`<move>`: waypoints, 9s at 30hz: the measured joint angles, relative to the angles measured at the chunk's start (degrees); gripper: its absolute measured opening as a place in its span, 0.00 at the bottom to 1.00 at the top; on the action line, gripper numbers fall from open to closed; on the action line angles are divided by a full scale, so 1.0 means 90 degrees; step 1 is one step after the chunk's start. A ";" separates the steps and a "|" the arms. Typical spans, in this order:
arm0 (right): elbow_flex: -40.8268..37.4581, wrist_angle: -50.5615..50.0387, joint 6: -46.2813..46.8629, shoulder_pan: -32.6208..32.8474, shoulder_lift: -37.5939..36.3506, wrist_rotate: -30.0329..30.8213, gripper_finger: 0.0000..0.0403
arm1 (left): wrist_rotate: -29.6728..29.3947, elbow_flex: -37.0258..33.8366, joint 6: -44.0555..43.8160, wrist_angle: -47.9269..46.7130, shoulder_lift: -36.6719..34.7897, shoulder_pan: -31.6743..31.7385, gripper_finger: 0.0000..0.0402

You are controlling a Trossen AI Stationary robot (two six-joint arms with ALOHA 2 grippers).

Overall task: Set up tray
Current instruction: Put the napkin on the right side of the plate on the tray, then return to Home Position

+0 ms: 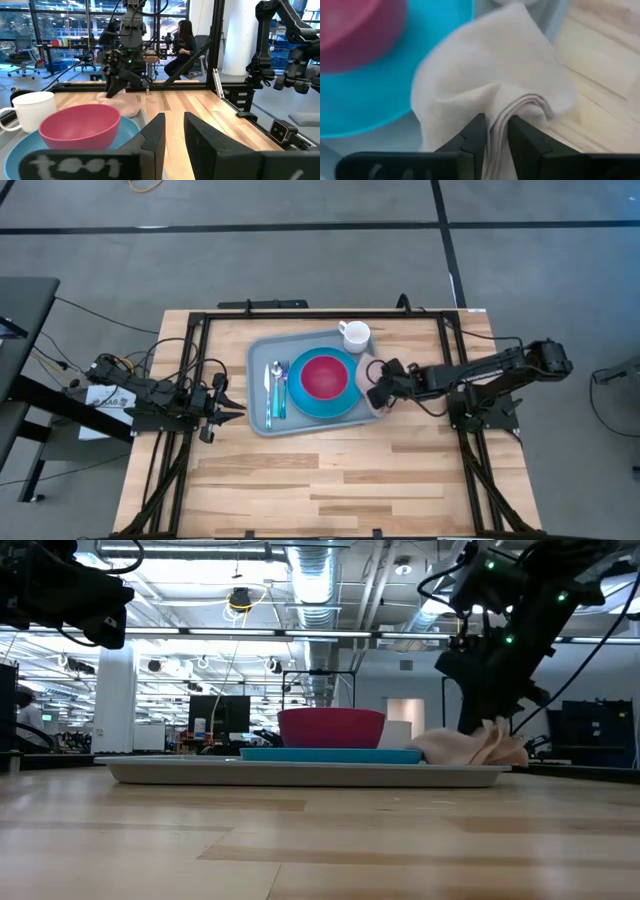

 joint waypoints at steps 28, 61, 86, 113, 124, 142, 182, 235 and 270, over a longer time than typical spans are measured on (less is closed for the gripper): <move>0.0005 0.0823 -0.2959 -0.0027 -0.1209 -0.0394 0.42 | -0.0012 0.0000 0.0000 0.0002 0.0001 0.0001 0.15; 0.0800 0.1501 -0.3343 -0.0884 0.1870 -0.1397 0.00 | -0.0024 0.0000 0.0000 0.0000 0.0001 0.0000 0.15; 0.1389 -0.0441 -0.3682 0.0083 -0.0974 -0.1260 0.11 | -0.0123 0.0000 -0.0024 0.0026 0.0000 0.0000 0.15; -0.4058 0.6163 -0.4704 0.0320 -0.5899 -0.1151 0.12 | -0.2725 0.0433 0.0097 -0.0775 -0.0006 0.0001 0.15; -0.4061 0.5666 -0.4614 0.0323 -0.6021 -0.0899 0.12 | -0.2987 0.0429 0.0111 -0.1400 -0.0005 0.0001 0.15; -0.4065 0.5400 -0.4482 0.0323 -0.6019 -0.0902 0.12 | -0.2985 0.0410 -0.1237 -0.1406 -0.0006 0.0001 0.15; -0.4073 0.5398 -0.4480 0.0323 -0.6019 -0.0902 0.12 | -0.2982 0.0396 -0.1241 -0.1443 -0.0006 0.0001 0.15; -0.4075 0.5398 -0.4477 0.0322 -0.6017 -0.0903 0.12 | -0.2982 0.0391 -0.1241 -0.1443 -0.0006 0.0001 0.15; -0.4076 0.5398 -0.4478 0.0320 -0.6018 -0.0902 0.12 | -0.2982 0.0391 -0.1240 -0.1441 -0.0006 0.0000 0.15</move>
